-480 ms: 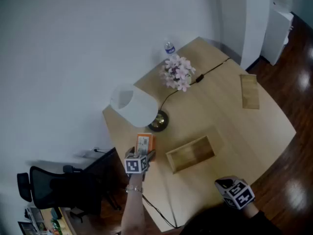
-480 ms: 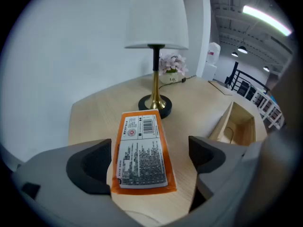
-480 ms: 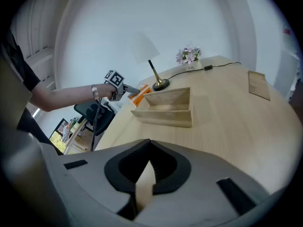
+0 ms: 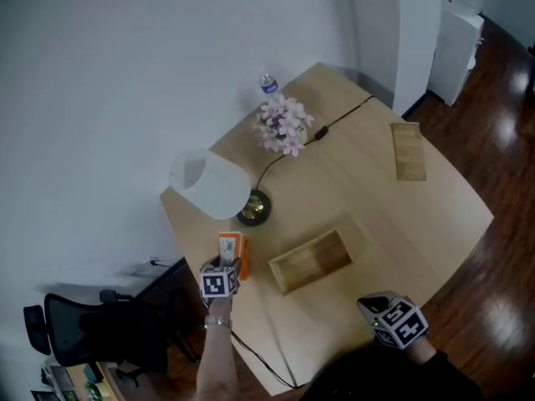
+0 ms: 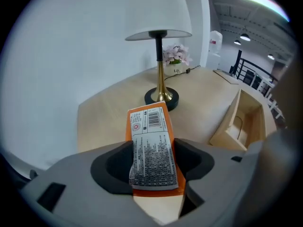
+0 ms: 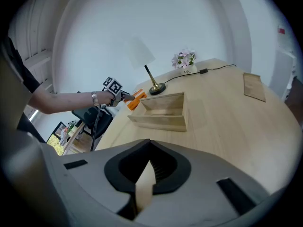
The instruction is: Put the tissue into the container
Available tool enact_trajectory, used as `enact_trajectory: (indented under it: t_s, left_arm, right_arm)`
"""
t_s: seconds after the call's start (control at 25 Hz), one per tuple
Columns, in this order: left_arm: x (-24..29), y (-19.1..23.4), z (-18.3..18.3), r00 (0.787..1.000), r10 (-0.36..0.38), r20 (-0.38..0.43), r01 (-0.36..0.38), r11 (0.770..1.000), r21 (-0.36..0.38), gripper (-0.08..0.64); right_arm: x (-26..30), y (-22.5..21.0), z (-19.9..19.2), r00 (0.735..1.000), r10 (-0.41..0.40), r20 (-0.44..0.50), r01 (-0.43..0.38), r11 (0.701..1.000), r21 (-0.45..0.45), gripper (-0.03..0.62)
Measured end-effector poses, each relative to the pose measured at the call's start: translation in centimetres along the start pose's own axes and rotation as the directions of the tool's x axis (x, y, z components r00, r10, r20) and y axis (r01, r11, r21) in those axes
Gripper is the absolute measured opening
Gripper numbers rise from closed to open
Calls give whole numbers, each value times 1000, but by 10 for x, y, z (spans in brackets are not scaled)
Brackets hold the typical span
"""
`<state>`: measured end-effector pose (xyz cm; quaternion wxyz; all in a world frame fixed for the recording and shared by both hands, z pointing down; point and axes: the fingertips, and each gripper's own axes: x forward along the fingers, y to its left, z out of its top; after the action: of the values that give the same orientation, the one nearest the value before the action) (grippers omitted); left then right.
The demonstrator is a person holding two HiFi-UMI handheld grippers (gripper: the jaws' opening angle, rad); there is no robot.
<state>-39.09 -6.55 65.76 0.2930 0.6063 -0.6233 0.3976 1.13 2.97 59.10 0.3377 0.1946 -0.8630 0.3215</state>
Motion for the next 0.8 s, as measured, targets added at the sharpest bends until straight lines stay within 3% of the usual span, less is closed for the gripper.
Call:
enact_trajectory:
  t_s: [0.24, 0.32, 0.4, 0.48, 0.6, 0.68, 0.8]
  left_arm:
    - [-65, -10, 27, 991, -21, 135, 14, 998, 57, 272]
    - [-95, -30, 48, 977, -54, 206, 29, 992, 124, 267]
    - [-121, -63, 68, 957, -112, 267, 49, 971, 232, 264]
    - [-138, -105, 85, 935, -196, 297, 76, 925, 372, 262]
    - [-139, -168, 93, 907, -334, 259, 131, 805, 578, 262]
    - [-129, -203, 89, 888, -415, 198, 197, 732, 652, 262]
    - [-111, -236, 80, 872, -477, 105, 270, 650, 710, 262]
  right_arm:
    - [1, 13, 5, 1000, 7, 15, -7, 1000, -19, -12]
    - [2, 15, 5, 1000, 10, 20, -9, 1000, -22, -12]
    - [3, 18, 4, 1000, 14, 22, -13, 1000, -28, -12]
    - [2, 20, 6, 999, 18, 31, -17, 999, -35, -12]
    - [0, 20, 5, 999, 13, 37, -12, 999, -36, -12]
    - [-2, 16, 4, 999, 4, 39, -3, 1000, -27, -12]
    - [-8, 8, 2, 999, -13, 45, 13, 1000, -4, -12]
